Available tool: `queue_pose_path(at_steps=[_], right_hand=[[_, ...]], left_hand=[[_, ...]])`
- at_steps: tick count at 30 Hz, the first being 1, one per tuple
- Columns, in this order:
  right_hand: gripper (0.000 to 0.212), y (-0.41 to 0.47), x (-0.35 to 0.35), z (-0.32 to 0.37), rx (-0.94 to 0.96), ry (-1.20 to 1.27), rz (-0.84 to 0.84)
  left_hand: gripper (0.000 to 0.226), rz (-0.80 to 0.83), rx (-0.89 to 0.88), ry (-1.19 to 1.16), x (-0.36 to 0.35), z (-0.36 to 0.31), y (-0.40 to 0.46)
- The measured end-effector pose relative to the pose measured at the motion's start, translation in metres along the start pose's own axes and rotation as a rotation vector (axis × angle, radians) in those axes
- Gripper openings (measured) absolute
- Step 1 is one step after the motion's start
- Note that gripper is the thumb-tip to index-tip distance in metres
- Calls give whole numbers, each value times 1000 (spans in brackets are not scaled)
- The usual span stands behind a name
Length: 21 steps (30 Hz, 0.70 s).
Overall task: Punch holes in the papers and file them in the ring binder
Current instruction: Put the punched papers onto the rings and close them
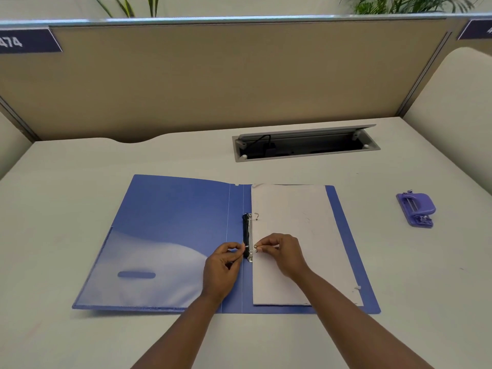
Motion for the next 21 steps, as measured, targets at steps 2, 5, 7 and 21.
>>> queue_pose_path(at_steps=[2,5,7,21], right_hand=[[9,0,-2,1,0,-8,6],[10,-1,-2,2,-12,-7,-1],[10,-2,-2,4,-12,-23,-3],[17,25,32,47,43,-188,-63]], left_hand=[[25,29,-23,23,-2,-1,-2],[28,21,-22,15,-2,-1,-2],[26,2,-10,-5,-2,-1,-2],[43,42,111,-110,7,-6,11]])
Point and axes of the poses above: each hand's wrist, its own y-axis towards the middle knuckle, its own x-axis out of the back of the hand, z = x × y, the point moved 3 cm from there along y, towards the middle knuckle
